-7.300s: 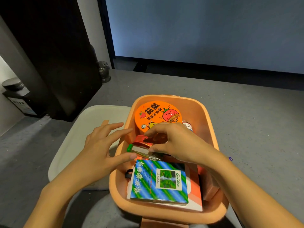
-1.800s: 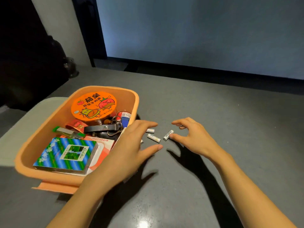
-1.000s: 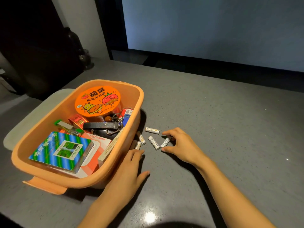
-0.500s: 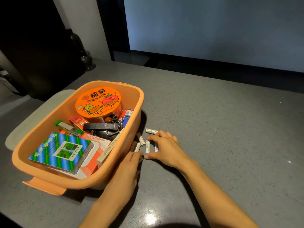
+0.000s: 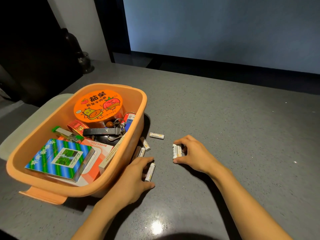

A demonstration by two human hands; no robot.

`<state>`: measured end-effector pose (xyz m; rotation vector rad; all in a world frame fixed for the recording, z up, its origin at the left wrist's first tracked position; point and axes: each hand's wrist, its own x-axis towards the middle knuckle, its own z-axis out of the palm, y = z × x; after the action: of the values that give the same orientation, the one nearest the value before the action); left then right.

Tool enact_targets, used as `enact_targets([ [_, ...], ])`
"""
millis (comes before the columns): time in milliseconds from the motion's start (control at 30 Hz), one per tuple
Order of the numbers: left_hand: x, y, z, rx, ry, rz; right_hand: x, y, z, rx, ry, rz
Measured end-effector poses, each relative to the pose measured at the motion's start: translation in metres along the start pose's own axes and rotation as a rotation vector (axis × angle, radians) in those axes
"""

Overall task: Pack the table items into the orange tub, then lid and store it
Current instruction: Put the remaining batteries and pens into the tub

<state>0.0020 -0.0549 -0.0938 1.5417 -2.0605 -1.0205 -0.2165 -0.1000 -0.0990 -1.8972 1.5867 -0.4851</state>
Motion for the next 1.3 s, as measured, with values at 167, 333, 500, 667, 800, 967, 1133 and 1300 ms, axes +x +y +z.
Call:
enact_targets([
  [167, 0.001, 0.0, 0.001, 0.02, -0.01, 0.062, -0.01, 0.004, -0.003, -0.006, 0.014, 0.033],
  [333, 0.002, 0.005, 0.004, -0.044, 0.064, 0.063, -0.022, 0.007, -0.005, 0.01, 0.042, 0.061],
  [500, -0.001, 0.024, -0.005, -0.071, 0.108, 0.15, -0.032, -0.002, -0.017, 0.09, 0.11, 0.079],
  [667, -0.017, 0.059, -0.037, -0.022, 0.148, 0.31, -0.034, -0.036, -0.04, 0.084, 0.193, 0.044],
  [800, -0.035, 0.074, -0.082, 0.013, 0.192, 0.368, -0.036, -0.078, -0.053, 0.094, 0.249, -0.022],
  [967, -0.034, 0.056, -0.147, 0.127, 0.296, 0.307, -0.03, -0.129, -0.051, 0.105, 0.274, -0.108],
  [1133, -0.012, 0.015, -0.182, 0.239, 0.257, 0.23, -0.005, -0.168, -0.026, 0.074, 0.289, -0.112],
  [1300, 0.01, -0.015, -0.191, 0.301, 0.139, 0.294, 0.026, -0.186, 0.0, -0.037, 0.289, -0.042],
])
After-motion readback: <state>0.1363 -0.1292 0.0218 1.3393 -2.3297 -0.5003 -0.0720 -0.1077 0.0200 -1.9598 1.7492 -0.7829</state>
